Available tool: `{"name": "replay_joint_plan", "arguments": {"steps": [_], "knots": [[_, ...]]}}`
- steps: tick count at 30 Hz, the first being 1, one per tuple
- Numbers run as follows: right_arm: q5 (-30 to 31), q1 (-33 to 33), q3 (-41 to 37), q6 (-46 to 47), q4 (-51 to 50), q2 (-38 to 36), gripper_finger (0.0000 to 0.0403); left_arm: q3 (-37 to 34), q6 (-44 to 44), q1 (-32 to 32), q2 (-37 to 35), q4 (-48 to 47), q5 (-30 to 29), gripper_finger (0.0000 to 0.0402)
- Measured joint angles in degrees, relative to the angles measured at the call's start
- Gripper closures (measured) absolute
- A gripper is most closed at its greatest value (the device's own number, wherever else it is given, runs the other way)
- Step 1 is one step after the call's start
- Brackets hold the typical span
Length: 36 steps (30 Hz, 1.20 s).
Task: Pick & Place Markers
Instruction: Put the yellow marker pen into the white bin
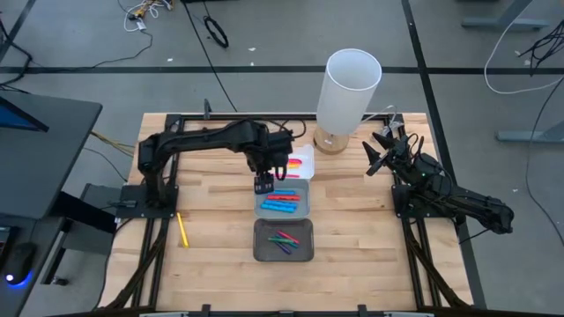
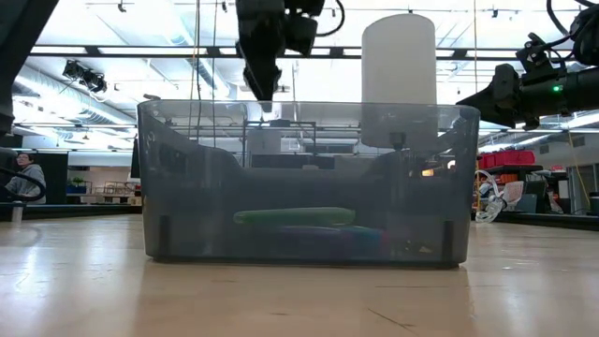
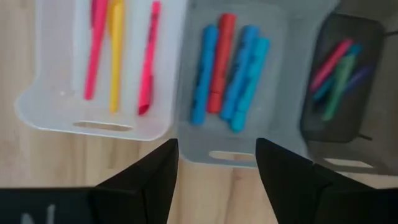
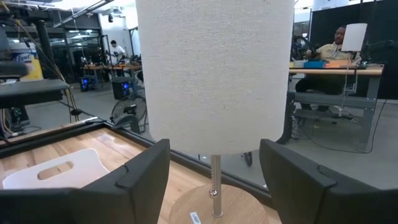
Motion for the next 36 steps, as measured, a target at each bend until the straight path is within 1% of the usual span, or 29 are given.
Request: {"name": "replay_joint_plan", "arguments": {"steps": [3,5,10,13,17,20,24,28,30,32,36], "knots": [[0.0,0.0,0.0,0.0,0.0,0.0,0.0152,0.0,-0.2,-1.9,-1.6,0.1,0.3,0.0179],[0.0,0.0,0.0,0.0,0.0,0.0,0.0152,-1.4,-0.2,-3.3,-3.3,1.5,-0.6,0.0179],[0.0,0.0,0.0,0.0,0.0,0.0,0.0152,-12.1,-0.8,-6.7,-10.3,8.9,-1.8,0.0179],[0.0,0.0,0.0,0.0,0.0,0.0,0.0152,-16.8,-4.3,-8.0,-13.3,10.9,-1.9,0.0179],[0.0,0.0,0.0,0.0,0.0,0.0,0.0152,-20.9,-10.3,-9.7,-16.0,11.1,-1.9,0.0179],[0.0,0.0,0.0,0.0,0.0,0.0,0.0152,-23.7,-16.2,-11.1,-18.0,11.3,-1.9,0.0179],[0.0,0.0,0.0,0.0,0.0,0.0,0.0152,-27.0,-26.3,-12.8,-20.4,11.4,-1.9,0.0179],[0.0,0.0,0.0,0.0,0.0,0.0,0.0152,-30.7,-32.1,-14.7,-23.1,11.5,-0.7,0.0179],[0.0,0.0,0.0,0.0,0.0,0.0,0.0152,-32.8,-36.4,-15.7,-24.5,11.4,0.0,0.0179],[0.0,0.0,0.0,0.0,0.0,0.0,0.0152,-34.9,-42.4,-16.4,-25.8,11.3,0.1,0.0179],[0.0,0.0,0.0,0.0,0.0,0.0,0.0152,-39.2,-57.2,-18.1,-29.1,11.3,0.6,0.0179]]}}
